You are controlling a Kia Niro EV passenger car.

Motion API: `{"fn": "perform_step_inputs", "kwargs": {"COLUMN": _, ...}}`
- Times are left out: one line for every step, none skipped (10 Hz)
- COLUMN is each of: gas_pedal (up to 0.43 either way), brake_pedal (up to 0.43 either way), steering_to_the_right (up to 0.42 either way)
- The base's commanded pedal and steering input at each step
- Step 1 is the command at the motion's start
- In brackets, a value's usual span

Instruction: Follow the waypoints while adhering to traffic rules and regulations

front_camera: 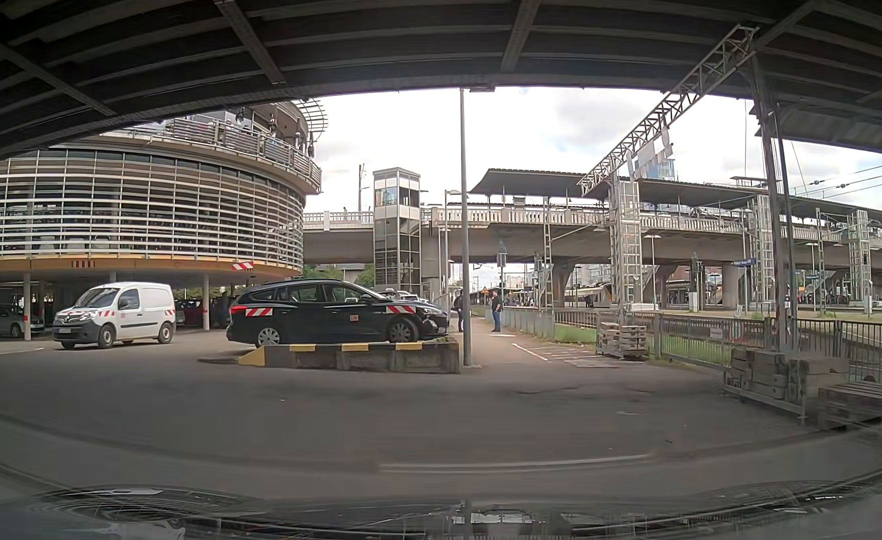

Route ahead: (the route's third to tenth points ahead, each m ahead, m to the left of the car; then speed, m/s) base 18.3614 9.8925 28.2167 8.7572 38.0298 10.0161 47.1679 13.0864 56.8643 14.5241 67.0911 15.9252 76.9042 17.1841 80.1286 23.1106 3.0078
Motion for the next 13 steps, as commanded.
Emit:
{"fn": "perform_step_inputs", "kwargs": {"gas_pedal": 0.0, "brake_pedal": 0.0, "steering_to_the_right": -0.015}}
{"fn": "perform_step_inputs", "kwargs": {"gas_pedal": 0.0, "brake_pedal": 0.0, "steering_to_the_right": -0.033}}
{"fn": "perform_step_inputs", "kwargs": {"gas_pedal": 0.0, "brake_pedal": 0.0, "steering_to_the_right": -0.047}}
{"fn": "perform_step_inputs", "kwargs": {"gas_pedal": 0.0, "brake_pedal": 0.0, "steering_to_the_right": -0.064}}
{"fn": "perform_step_inputs", "kwargs": {"gas_pedal": 0.0, "brake_pedal": 0.0, "steering_to_the_right": -0.092}}
{"fn": "perform_step_inputs", "kwargs": {"gas_pedal": 0.0, "brake_pedal": 0.0, "steering_to_the_right": -0.134}}
{"fn": "perform_step_inputs", "kwargs": {"gas_pedal": 0.0, "brake_pedal": 0.012, "steering_to_the_right": -0.174}}
{"fn": "perform_step_inputs", "kwargs": {"gas_pedal": 0.0, "brake_pedal": 0.03, "steering_to_the_right": -0.222}}
{"fn": "perform_step_inputs", "kwargs": {"gas_pedal": 0.0, "brake_pedal": 0.043, "steering_to_the_right": -0.273}}
{"fn": "perform_step_inputs", "kwargs": {"gas_pedal": 0.0, "brake_pedal": 0.043, "steering_to_the_right": -0.31}}
{"fn": "perform_step_inputs", "kwargs": {"gas_pedal": 0.0, "brake_pedal": 0.043, "steering_to_the_right": -0.345}}
{"fn": "perform_step_inputs", "kwargs": {"gas_pedal": 0.0, "brake_pedal": 0.043, "steering_to_the_right": -0.38}}
{"fn": "perform_step_inputs", "kwargs": {"gas_pedal": 0.0, "brake_pedal": 0.043, "steering_to_the_right": -0.418}}
